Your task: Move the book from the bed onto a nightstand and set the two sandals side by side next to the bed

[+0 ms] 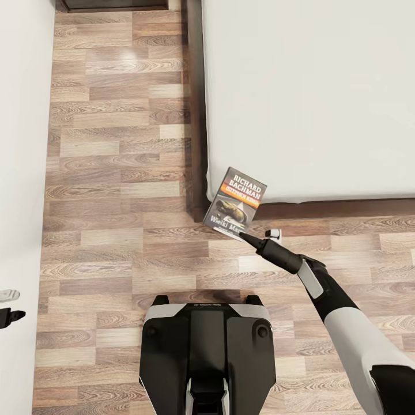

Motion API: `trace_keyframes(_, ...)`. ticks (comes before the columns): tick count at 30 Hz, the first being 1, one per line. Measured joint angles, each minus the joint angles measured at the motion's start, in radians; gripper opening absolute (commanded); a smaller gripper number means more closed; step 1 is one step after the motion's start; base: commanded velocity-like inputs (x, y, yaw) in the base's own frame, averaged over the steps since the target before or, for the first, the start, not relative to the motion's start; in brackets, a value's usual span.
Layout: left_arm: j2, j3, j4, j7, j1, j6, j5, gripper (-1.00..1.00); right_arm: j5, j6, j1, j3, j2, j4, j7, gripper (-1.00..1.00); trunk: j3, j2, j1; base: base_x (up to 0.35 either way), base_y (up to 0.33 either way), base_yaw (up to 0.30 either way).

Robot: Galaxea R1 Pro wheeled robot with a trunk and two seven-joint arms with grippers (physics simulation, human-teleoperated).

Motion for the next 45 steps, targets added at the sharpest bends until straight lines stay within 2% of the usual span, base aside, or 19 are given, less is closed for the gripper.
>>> trace_keyframes(36, -0.003, -0.002, 0.018, 0.003, 0.0, -0.003, -0.01, 1.0, -0.007, 0.002, 0.003, 0.005, 0.004, 0.0, -0.007, -1.0, 0.0, 0.0, 0.0, 0.0, 0.0, 0.0)
trace_keyframes(45, -0.003, -0.003, 0.058, 0.001, 0.0, -0.042, -0.02, 1.0, -0.001, 0.002, 0.003, 0.005, 0.014, 0.001, -0.008, -1.0, 0.0, 0.0, 0.0, 0.0, 0.0, 0.0)
